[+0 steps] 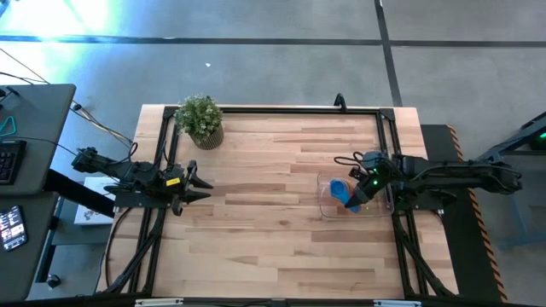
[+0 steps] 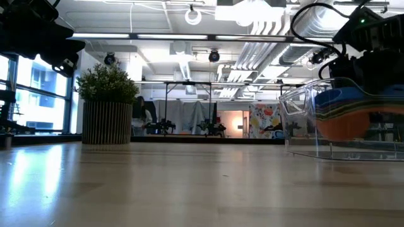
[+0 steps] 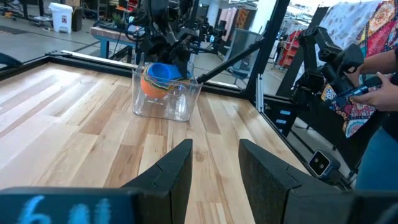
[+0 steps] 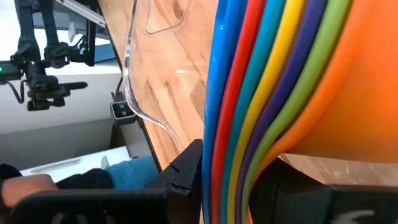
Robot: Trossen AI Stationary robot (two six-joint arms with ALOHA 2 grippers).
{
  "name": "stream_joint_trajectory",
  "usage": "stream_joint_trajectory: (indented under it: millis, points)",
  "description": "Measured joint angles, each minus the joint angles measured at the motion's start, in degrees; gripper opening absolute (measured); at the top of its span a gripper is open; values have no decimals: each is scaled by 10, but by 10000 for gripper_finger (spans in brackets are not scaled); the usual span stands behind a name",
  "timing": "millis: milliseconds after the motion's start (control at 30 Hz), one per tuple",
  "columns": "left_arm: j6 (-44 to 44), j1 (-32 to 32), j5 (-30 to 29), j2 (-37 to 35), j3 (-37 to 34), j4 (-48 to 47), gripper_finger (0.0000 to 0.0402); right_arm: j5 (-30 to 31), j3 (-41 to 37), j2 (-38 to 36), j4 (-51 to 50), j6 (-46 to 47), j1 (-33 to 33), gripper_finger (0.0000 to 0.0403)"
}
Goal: Nest measuring cups in basket
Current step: Put the stacked measuring cups into the transparent bin
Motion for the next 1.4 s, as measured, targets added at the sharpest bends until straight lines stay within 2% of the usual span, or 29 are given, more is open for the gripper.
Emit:
stream_joint_trajectory:
  millis: [367,633,1000,1400]
  points:
    - [0,0,0,0,0,0,122,-14,0,77,25,-25,0,73]
    - [0,0,0,0,0,0,122,-18,0,91,30,-31,0,80]
    - [0,0,0,0,0,0,122,-18,0,91,33,-33,0,117]
    - [0,0,0,0,0,0,122,-8,0,90,25,-35,0,197]
